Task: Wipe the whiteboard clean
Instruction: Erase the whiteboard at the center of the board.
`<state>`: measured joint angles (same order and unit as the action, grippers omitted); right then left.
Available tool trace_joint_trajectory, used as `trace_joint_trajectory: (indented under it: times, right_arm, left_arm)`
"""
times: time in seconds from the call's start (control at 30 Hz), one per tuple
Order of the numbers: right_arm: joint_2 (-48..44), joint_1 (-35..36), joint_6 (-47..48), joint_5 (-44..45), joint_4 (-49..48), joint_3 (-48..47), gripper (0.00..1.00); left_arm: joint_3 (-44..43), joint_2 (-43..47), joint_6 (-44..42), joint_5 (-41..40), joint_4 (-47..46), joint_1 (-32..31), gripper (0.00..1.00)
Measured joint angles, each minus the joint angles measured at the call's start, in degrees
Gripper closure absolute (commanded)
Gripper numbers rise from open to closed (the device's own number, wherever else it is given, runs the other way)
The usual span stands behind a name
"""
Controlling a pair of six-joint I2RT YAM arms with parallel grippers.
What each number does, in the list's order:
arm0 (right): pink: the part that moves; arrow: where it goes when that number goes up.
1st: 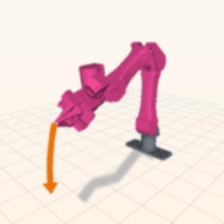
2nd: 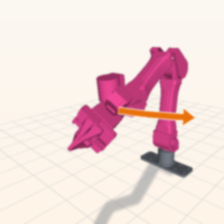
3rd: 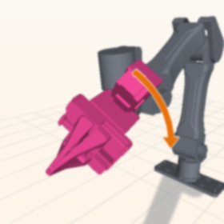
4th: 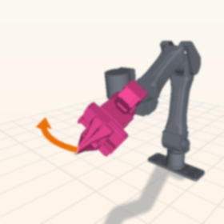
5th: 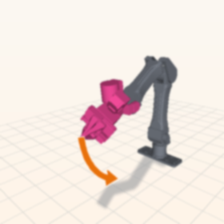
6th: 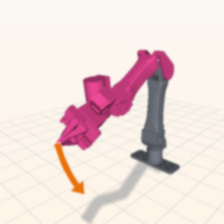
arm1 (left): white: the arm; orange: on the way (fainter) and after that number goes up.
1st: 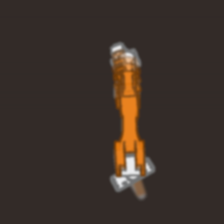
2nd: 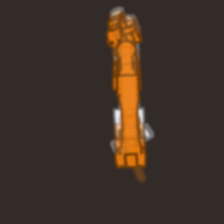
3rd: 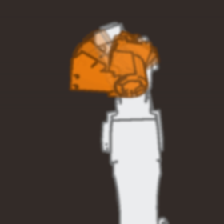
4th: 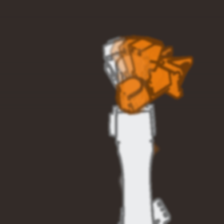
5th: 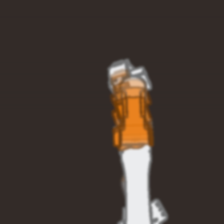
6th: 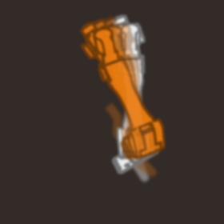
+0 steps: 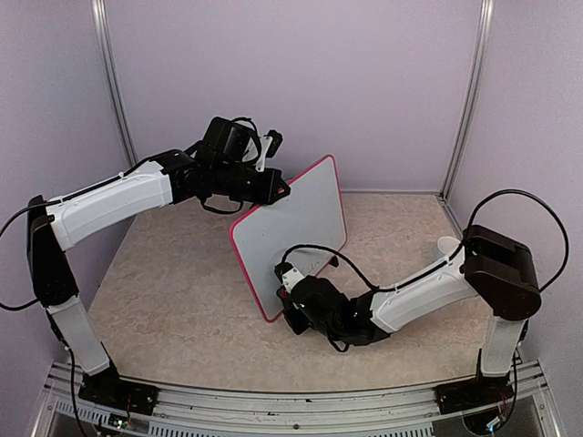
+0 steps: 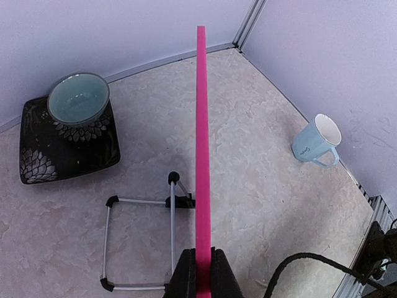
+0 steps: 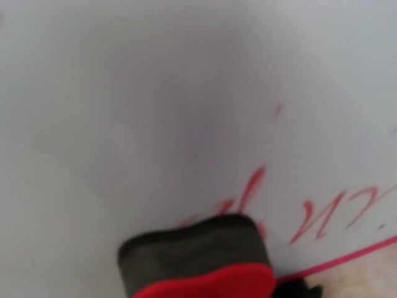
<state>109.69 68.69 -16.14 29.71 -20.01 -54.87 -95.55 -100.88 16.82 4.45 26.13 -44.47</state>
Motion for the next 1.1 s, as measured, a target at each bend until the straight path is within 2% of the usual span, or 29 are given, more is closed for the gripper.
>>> trace_joint_trajectory:
  times: [0.3,0.67,1.1]
  right_arm:
    - [-4.0,-2.1,1.5,1.2,3.7,-4.5,0.83]
    - [-3.3,-2.1,-3.5,1.1,1.7,-3.9,0.84]
    - [-3.3,2.2,-6.1,2.2,0.0,-2.3,0.86]
  left_arm:
    - [0.0,0.0,-0.1,-0.3,0.0,0.0,1.00]
    - [0.0,0.0,-0.1,-1.4,0.0,0.2,1.00]
    - [1.0,0.6,3.7,-1.9,-0.9,-0.3,1.00]
